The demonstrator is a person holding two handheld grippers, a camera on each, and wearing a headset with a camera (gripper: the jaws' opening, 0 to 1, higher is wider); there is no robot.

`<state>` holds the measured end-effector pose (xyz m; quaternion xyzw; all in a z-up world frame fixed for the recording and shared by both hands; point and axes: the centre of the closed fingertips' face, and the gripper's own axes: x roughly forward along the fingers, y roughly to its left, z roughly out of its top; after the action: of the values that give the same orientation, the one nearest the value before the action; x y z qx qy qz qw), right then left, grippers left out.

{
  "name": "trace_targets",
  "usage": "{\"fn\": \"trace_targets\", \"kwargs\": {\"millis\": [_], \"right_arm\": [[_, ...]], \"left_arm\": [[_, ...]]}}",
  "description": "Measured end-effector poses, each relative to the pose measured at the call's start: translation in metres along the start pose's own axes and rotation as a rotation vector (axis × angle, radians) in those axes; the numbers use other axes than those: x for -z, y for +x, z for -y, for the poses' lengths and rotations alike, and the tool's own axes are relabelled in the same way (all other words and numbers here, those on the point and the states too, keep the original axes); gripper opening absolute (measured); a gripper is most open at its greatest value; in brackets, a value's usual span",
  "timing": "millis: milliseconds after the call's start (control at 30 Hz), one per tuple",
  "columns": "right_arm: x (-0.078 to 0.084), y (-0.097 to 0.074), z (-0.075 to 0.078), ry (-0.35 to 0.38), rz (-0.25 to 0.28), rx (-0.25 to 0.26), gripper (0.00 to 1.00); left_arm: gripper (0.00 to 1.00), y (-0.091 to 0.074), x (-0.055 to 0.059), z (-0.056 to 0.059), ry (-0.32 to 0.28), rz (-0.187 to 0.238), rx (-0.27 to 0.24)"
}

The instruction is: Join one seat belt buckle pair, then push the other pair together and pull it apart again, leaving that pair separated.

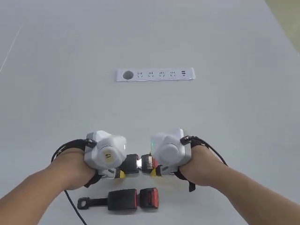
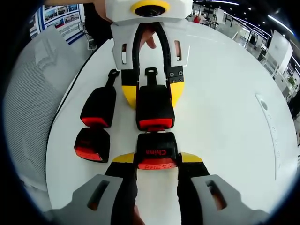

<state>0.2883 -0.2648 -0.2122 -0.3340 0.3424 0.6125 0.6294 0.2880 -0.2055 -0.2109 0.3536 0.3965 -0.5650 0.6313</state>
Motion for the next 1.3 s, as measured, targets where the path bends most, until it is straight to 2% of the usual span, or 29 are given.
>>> {"fn": "trace_targets", "kwargs": {"millis": [367, 1100, 1300], "right_arm": [[-0.0008, -0.0016, -0.0007, 0.004, -0.005, 0.004, 0.3], [0.0005, -0.0015, -0.0013, 0.015, -0.024, 0.004, 0.31], [0.0072, -0.0054, -0.001, 0.027, -0.029, 0.007, 0.31]], "left_arm": [[0.33, -0.0008, -0.0015, 0.0007, -0.001, 0.0, 0.0], [0.33, -0.0017, 0.0008, -0.0006, -0.018, 0.031, -0.008], [0.33, -0.003, -0.0005, -0.0001, -0.022, 0.033, -0.008]]}}
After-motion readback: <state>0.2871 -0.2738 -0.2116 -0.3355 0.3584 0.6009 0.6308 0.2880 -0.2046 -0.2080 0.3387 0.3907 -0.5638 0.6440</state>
